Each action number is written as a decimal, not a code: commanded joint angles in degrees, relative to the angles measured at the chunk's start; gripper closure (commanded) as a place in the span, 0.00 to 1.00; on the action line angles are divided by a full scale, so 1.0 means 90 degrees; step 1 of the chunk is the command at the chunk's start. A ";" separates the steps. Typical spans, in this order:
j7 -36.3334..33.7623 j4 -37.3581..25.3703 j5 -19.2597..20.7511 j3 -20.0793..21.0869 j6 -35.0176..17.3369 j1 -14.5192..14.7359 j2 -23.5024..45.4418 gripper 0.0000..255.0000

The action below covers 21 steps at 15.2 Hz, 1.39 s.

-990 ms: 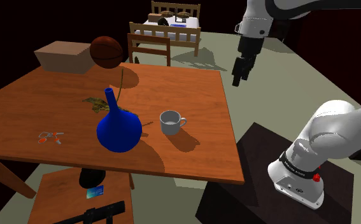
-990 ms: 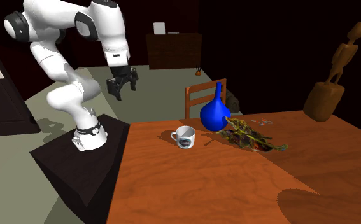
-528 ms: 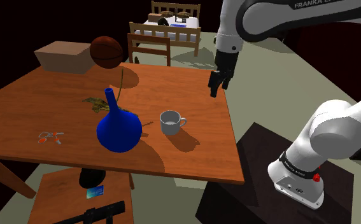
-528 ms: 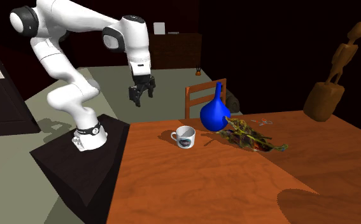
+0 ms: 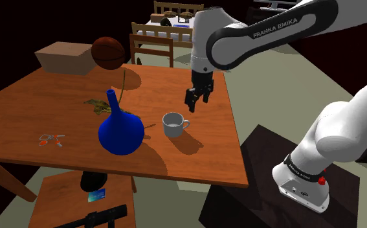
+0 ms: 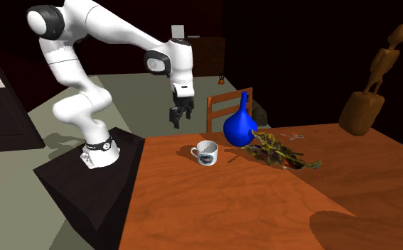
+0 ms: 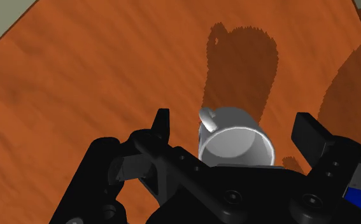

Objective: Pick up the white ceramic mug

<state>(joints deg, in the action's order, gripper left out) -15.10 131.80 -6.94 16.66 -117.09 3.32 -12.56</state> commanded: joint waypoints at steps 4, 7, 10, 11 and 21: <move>-0.0768 -0.0617 0.0604 0.0314 -0.0655 0.0044 0.1284 0.00; -0.1283 -0.1130 0.1073 0.0400 -0.0874 0.0159 0.2070 0.00; -0.1771 -0.1728 0.1556 0.0389 -0.0992 0.0350 0.2864 0.00; -0.1921 -0.1947 0.1709 0.0365 -0.1009 0.0429 0.3128 0.00; -0.2249 -0.2113 0.2102 0.0216 -0.1534 0.0623 0.3880 0.00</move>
<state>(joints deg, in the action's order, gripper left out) -35.23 112.81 11.77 18.70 -130.49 8.87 21.94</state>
